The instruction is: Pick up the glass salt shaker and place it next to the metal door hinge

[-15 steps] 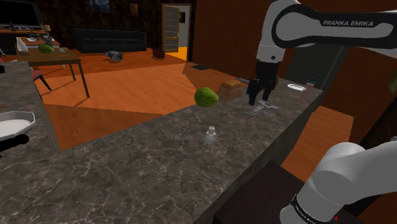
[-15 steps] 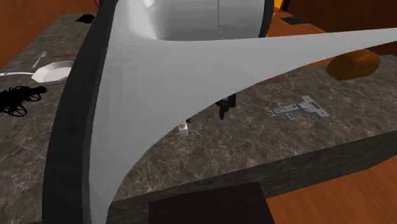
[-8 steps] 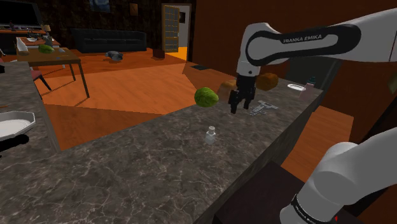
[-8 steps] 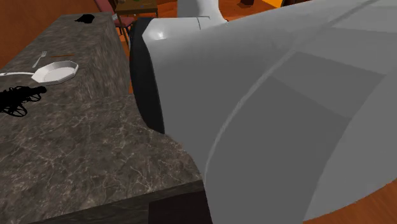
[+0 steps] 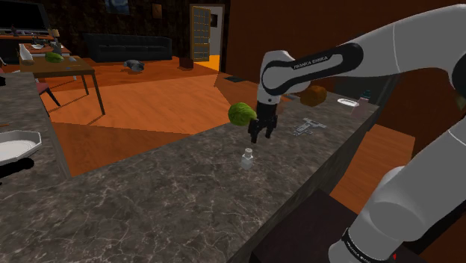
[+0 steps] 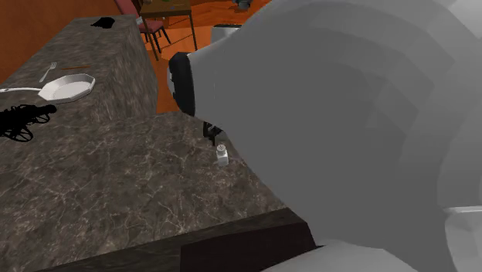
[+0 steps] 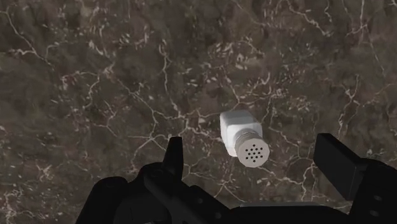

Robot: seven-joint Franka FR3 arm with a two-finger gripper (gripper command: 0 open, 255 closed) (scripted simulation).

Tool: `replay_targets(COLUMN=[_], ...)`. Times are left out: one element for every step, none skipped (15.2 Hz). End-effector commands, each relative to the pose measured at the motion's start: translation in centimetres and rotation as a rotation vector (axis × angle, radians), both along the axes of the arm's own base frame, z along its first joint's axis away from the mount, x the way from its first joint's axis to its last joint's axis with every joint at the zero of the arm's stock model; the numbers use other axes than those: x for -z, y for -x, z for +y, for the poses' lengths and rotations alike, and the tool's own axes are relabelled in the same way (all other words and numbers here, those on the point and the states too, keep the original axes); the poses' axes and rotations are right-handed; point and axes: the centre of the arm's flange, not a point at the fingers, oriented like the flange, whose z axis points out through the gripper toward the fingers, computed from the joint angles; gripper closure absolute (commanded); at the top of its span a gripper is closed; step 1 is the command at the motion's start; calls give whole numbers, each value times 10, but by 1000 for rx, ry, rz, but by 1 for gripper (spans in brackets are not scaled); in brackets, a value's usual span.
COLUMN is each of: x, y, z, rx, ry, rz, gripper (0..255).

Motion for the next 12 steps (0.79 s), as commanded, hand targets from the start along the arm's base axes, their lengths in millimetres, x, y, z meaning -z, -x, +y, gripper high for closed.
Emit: replay_targets(x=[21, 31, 41, 50, 60, 60, 65, 71, 76, 81, 86, 92], y=[-19, -27, -36, -45, -53, -54, -53, -53, -52, -52, -51, -51], z=[4, 7, 10, 13, 16, 17, 17, 18, 18, 19, 19, 20], rx=[-12, -18, -24, -30, -36, -36, -36, -36, -36, -36, -36, -36], ry=[-11, -17, -23, -29, -34, -35, -35, -35, -35, -35, -35, -35], rz=[2, 4, 5, 7, 8, 8, 8, 8, 8, 8, 8, 8], gripper=[0, 0, 0, 0, 0, 0, 0, 0, 0, 0, 0, 0])
